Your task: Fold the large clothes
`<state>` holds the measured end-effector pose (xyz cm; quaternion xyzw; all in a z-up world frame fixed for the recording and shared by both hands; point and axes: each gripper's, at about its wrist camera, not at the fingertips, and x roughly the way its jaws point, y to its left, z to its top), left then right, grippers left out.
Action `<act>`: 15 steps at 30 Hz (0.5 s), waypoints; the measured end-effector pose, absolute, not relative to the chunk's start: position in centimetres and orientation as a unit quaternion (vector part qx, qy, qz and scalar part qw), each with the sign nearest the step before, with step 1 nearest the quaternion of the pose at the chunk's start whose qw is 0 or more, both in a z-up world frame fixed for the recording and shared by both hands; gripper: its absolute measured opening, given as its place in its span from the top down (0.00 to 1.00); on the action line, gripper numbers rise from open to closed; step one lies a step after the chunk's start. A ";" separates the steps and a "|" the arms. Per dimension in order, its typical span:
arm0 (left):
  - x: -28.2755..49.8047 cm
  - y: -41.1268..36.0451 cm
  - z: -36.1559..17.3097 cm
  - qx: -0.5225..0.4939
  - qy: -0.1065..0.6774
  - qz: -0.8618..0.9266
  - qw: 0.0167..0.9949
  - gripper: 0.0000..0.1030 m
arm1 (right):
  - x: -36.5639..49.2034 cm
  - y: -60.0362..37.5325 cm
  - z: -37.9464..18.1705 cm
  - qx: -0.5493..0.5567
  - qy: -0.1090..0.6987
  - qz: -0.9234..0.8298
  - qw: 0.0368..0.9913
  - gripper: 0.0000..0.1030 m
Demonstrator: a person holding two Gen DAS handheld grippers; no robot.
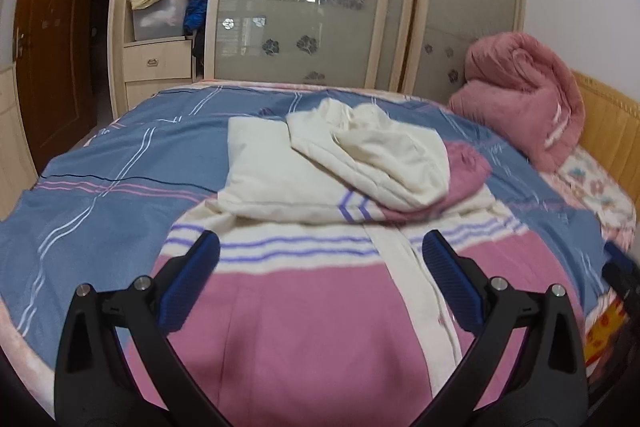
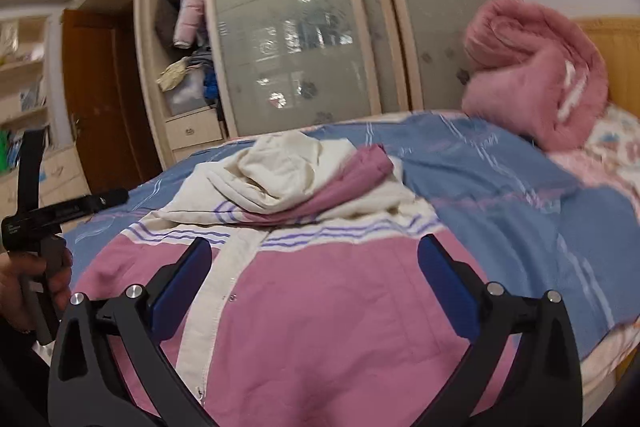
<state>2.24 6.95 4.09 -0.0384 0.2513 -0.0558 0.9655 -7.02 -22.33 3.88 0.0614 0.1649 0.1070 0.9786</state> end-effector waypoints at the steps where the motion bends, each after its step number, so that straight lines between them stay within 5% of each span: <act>1: 1.6 6.6 4.2 -0.031 0.259 -0.055 0.964 0.02 | -7.8 -22.2 4.1 0.044 0.162 0.106 0.980 0.01; 7: -3.2 5.3 5.2 0.027 0.257 -0.033 0.965 0.02 | -10.4 -24.1 5.2 0.025 0.162 0.096 0.982 0.01; 15: -9.1 8.2 4.3 -0.061 0.282 -0.018 0.957 0.02 | -13.2 -27.9 5.9 0.056 0.152 0.084 0.983 0.01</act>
